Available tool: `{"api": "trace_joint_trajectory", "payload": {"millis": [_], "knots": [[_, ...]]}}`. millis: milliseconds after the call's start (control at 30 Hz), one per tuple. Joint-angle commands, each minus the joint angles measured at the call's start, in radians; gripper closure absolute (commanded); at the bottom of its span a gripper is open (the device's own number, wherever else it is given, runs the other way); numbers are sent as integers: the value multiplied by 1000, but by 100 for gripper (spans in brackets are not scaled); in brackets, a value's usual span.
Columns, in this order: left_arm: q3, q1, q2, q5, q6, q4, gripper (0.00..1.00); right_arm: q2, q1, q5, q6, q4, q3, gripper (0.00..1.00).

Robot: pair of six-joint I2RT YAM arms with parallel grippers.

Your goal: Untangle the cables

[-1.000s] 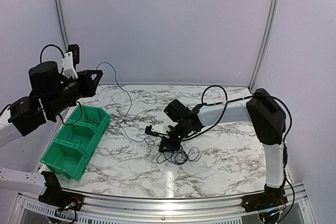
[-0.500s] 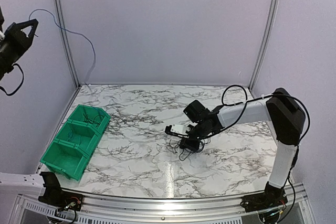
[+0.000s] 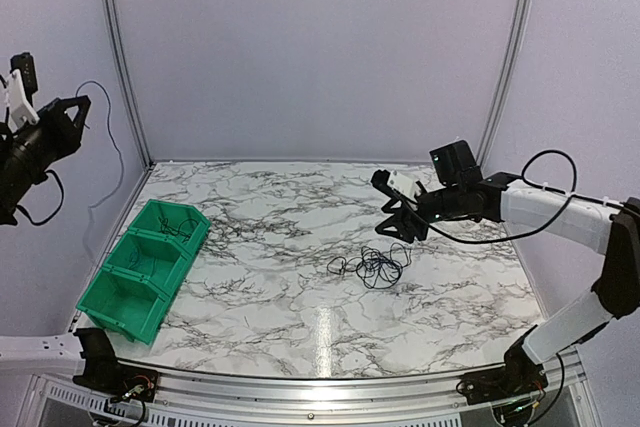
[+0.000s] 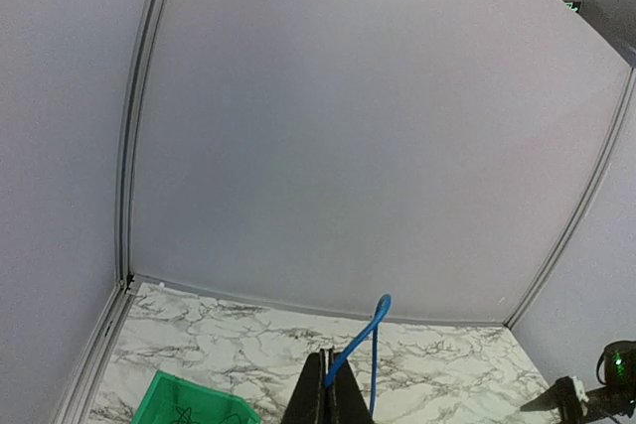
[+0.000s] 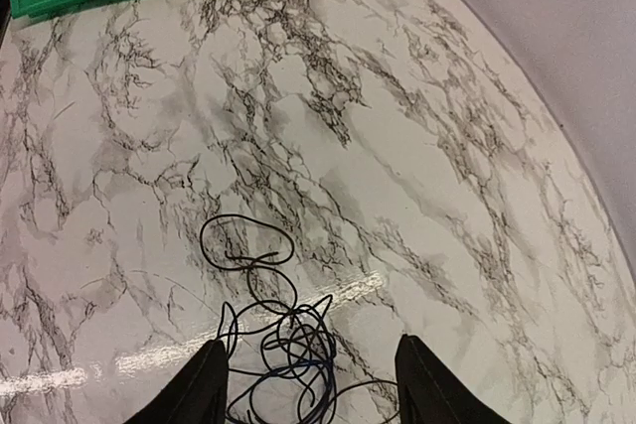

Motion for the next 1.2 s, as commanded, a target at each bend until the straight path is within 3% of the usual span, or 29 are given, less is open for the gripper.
{"api": "trace_joint_trajectory", "payload": {"millis": [0,167,333,500,700,867,1167], "knots": [[-129,0,-101,-62,-66,-37,100,-48,-26,-40,-44,33,-29,41],[-269,1,-171,-81,-88,-1,100,-70,-69,-37,-35,44,-37,41],[-295,2,-144,-45,-97,10,100,-40,-99,-38,-41,53,-50,41],[-232,1,-52,-13,-38,8,100,-6,-99,-1,-56,53,-51,41],[-130,2,30,-133,79,10,100,2,-99,-12,-49,55,-52,41],[-39,0,75,-146,145,11,100,7,-99,-6,-53,54,-53,41],[102,3,161,-242,183,-116,100,1,-99,1,-66,52,-56,40]]}}
